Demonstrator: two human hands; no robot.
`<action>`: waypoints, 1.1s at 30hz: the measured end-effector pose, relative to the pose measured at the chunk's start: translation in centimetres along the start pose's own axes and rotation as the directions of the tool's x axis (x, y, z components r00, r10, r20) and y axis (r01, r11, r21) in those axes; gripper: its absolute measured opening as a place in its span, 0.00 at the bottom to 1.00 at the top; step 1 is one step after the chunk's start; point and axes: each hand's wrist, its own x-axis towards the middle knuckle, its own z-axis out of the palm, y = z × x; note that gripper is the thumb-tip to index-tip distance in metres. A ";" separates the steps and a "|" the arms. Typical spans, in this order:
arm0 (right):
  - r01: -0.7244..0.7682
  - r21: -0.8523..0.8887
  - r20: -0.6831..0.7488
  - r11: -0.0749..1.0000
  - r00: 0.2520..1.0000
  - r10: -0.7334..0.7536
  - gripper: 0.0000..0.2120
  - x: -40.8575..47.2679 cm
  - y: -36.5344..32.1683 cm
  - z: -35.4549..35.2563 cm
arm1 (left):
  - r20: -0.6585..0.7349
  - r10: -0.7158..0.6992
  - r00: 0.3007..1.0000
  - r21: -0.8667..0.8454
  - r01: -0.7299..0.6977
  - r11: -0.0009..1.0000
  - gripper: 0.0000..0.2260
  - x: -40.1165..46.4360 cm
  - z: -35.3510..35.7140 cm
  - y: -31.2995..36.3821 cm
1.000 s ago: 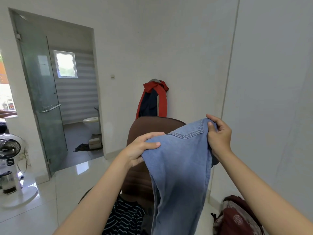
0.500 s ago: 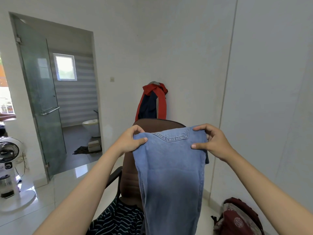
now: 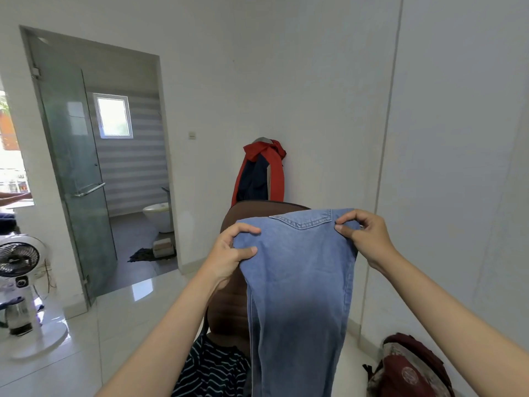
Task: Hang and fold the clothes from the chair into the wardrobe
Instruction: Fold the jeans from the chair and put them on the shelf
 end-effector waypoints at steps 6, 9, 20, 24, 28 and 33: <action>-0.256 0.150 0.345 0.955 0.919 0.192 0.18 0.1 0.0 -0.7 | -0.210 0.042 0.977 0.020 -0.039 0.999 0.14 1.1 -0.4 1.0; -0.314 -0.065 0.546 0.947 0.784 0.297 0.35 -0.5 0.6 -1.5 | -0.217 0.038 0.975 0.018 -0.035 0.999 0.13 1.2 0.0 1.2; -0.167 0.171 0.233 0.971 0.964 0.125 0.32 -5.6 4.7 2.9 | -0.074 0.062 0.995 -0.168 -0.074 0.983 0.29 2.5 1.2 3.8; -0.062 0.097 0.372 0.993 0.928 0.021 0.40 -7.8 5.0 4.1 | -0.101 0.065 0.993 -0.190 -0.083 0.978 0.31 3.1 0.2 4.0; 0.064 0.077 0.253 0.995 0.964 -0.081 0.37 -7.3 3.4 5.3 | -0.101 0.085 0.991 -0.134 -0.098 0.986 0.35 3.1 -1.2 4.0; 0.093 0.124 0.104 0.988 0.989 -0.106 0.20 -4.6 1.0 6.0 | -0.010 0.131 0.991 0.246 -0.124 0.961 0.40 2.2 -3.6 3.7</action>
